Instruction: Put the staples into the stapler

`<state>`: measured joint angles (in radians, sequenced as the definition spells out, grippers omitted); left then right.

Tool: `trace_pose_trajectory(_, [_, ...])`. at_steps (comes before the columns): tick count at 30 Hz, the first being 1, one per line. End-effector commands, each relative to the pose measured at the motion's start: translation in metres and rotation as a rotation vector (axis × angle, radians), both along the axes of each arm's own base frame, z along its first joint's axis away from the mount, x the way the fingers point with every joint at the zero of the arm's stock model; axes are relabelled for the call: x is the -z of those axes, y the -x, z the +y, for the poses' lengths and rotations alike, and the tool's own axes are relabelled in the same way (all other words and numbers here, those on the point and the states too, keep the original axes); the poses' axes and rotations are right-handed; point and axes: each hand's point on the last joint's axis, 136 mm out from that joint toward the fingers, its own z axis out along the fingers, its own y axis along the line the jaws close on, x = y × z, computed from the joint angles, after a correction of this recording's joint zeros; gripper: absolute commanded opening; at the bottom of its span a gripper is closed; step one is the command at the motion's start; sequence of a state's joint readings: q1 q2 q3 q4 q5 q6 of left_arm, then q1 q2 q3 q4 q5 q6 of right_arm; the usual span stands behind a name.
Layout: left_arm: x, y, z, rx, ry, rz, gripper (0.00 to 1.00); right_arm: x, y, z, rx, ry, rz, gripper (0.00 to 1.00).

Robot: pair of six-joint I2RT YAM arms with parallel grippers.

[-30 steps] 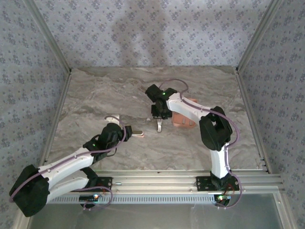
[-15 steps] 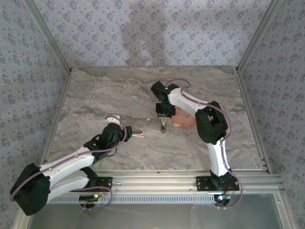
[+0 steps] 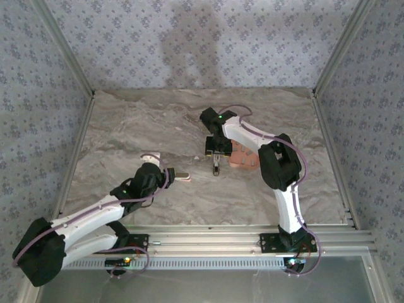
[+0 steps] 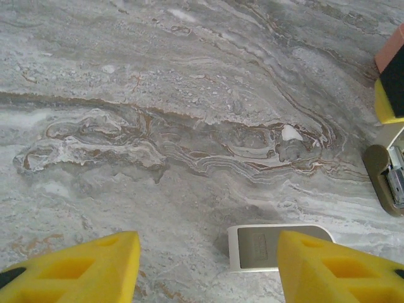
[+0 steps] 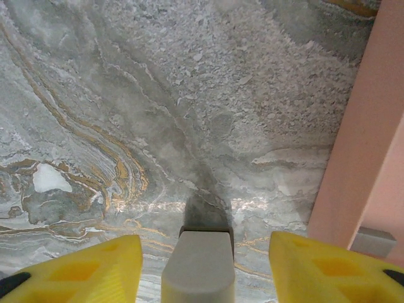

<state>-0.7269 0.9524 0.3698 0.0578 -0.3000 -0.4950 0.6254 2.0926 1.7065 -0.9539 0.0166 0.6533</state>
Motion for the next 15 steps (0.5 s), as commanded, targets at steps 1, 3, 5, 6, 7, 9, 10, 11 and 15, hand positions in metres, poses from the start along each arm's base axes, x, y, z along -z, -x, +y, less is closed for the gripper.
trace_pose_trajectory(1, [-0.021, -0.002, -0.002, 0.056, -0.053, -0.067, 0.60, -0.036, -0.005, 0.001, -0.012, -0.013, -0.080, 0.60])
trace_pose_trajectory(3, [-0.029, -0.001, -0.003, 0.094, -0.083, -0.104, 0.61, -0.048, -0.007, 0.000, -0.015, -0.023, -0.113, 0.62])
trace_pose_trajectory(5, [-0.038, -0.002, -0.005, 0.133, -0.122, -0.133, 0.62, -0.062, -0.009, -0.002, -0.012, -0.025, -0.153, 0.63])
trace_pose_trajectory(6, [-0.041, -0.002, -0.005, 0.151, -0.148, -0.142, 0.63, -0.071, -0.010, -0.003, -0.035, -0.019, -0.186, 0.64])
trace_pose_trajectory(7, [-0.044, -0.002, -0.006, 0.172, -0.174, -0.149, 0.63, -0.079, -0.011, -0.005, -0.048, -0.012, -0.213, 0.64])
trace_pose_trajectory(9, [-0.047, -0.001, -0.008, 0.223, -0.240, -0.161, 0.64, -0.093, -0.006, -0.007, -0.071, -0.015, -0.255, 0.65])
trace_pose_trajectory(10, [-0.048, 0.000, -0.009, 0.249, -0.270, -0.166, 0.64, -0.099, -0.004, -0.008, -0.076, -0.025, -0.274, 0.65])
trace_pose_trajectory(11, [-0.049, 0.001, -0.010, 0.281, -0.304, -0.176, 0.65, -0.106, -0.002, -0.009, -0.084, -0.042, -0.301, 0.65])
trace_pose_trajectory(15, [-0.055, 0.003, -0.016, 0.395, -0.404, -0.213, 0.65, -0.123, 0.006, -0.017, -0.102, -0.098, -0.411, 0.66])
